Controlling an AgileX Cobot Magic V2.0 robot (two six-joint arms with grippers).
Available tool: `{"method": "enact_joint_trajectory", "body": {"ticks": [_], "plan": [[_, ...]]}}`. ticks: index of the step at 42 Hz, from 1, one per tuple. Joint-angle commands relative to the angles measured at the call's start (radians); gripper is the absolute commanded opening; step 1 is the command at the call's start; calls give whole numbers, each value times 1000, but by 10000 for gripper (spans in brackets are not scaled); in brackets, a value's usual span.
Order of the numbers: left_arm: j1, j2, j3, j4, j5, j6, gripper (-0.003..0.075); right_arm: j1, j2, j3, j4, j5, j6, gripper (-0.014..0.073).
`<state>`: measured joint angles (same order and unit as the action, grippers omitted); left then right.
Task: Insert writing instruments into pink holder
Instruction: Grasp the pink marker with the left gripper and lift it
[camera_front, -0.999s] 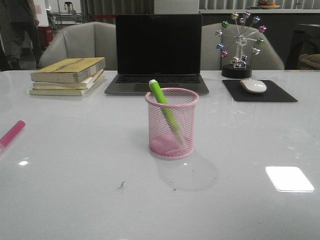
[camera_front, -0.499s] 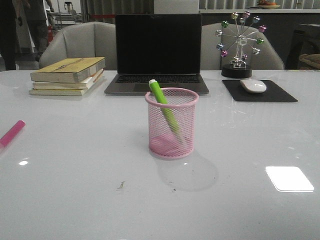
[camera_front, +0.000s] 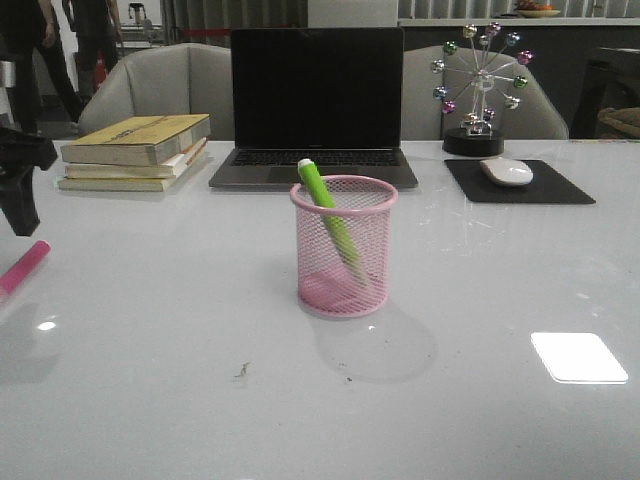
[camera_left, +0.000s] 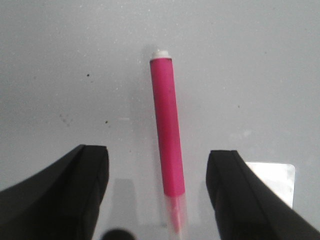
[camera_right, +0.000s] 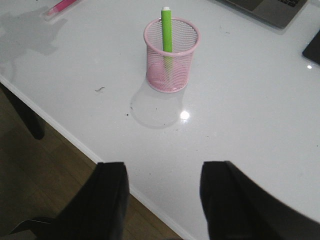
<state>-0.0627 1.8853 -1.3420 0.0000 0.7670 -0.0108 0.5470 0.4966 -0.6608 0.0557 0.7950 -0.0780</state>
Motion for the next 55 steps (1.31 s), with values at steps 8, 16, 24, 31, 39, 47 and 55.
{"method": "enact_joint_trajectory", "body": {"ticks": [8,16,24,31,39,47,55], "plan": [[4,98,-159,-36,2,3,477,-3,2,-26,-2,-67,1,447],[4,153,-215,-41,21,3,477,-3,2,-26,-2,-67,1,447],[4,176,-230,-52,20,3,476,-3,2,-26,-2,-67,1,447],[4,176,-230,-50,24,3,353,-3,2,-26,-2,-67,1,447],[4,176,-230,-50,26,3,147,-3,2,-26,-2,-67,1,447],[4,168,-230,-50,40,4,91,-3,2,-26,-2,-67,1,447],[-15,52,-175,-61,-42,11,91,-3,2,-26,-2,-67,1,447]]}}
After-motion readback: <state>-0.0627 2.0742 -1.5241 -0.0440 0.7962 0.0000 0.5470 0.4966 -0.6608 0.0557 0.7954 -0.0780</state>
